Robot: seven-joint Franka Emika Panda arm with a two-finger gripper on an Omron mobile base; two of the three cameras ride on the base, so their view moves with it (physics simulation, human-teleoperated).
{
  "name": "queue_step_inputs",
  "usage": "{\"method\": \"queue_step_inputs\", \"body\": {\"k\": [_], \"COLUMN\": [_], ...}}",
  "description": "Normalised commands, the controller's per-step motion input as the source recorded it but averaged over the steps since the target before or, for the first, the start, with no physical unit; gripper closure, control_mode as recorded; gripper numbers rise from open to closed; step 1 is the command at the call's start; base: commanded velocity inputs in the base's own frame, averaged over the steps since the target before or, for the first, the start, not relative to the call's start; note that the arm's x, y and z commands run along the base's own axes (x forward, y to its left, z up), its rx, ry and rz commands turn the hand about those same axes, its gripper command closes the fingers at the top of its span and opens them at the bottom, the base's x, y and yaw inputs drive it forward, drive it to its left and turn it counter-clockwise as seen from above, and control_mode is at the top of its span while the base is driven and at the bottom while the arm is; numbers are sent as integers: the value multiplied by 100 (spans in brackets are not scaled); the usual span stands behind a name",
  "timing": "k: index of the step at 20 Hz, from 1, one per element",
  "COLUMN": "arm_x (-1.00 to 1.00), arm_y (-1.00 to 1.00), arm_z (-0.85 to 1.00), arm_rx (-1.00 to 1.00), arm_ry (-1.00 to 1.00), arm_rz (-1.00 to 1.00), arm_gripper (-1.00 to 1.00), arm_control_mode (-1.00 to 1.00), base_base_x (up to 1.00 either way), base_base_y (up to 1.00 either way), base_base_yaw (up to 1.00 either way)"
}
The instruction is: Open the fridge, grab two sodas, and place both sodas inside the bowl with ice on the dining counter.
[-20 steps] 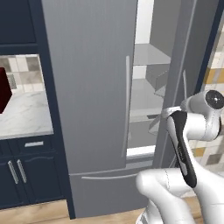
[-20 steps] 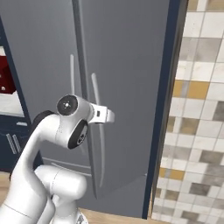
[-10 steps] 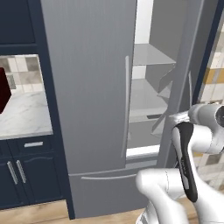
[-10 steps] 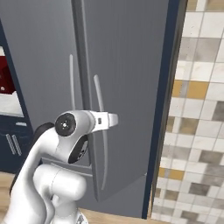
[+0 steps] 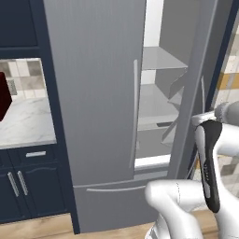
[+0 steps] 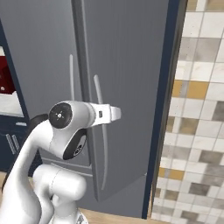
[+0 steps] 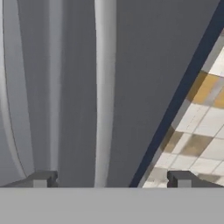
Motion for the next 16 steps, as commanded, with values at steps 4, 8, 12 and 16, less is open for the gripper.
{"method": "queue_step_inputs", "body": {"k": [4,8,12,16], "arm_x": [-51,-5,14,48], "arm_y": [57,91,94,84], "arm_z": [21,20,28,21], "arm_rx": [-5,-15,-18,-21], "arm_ry": [0,1,6,13], "arm_rz": [0,0,0,0], "arm_gripper": [-100,-100,-100,-100], "arm_control_mode": [-100,-100,-100,-100], "base_base_x": [0,0,0,0], "base_base_y": [0,0,0,0], "base_base_yaw": [0,0,0,0]}}
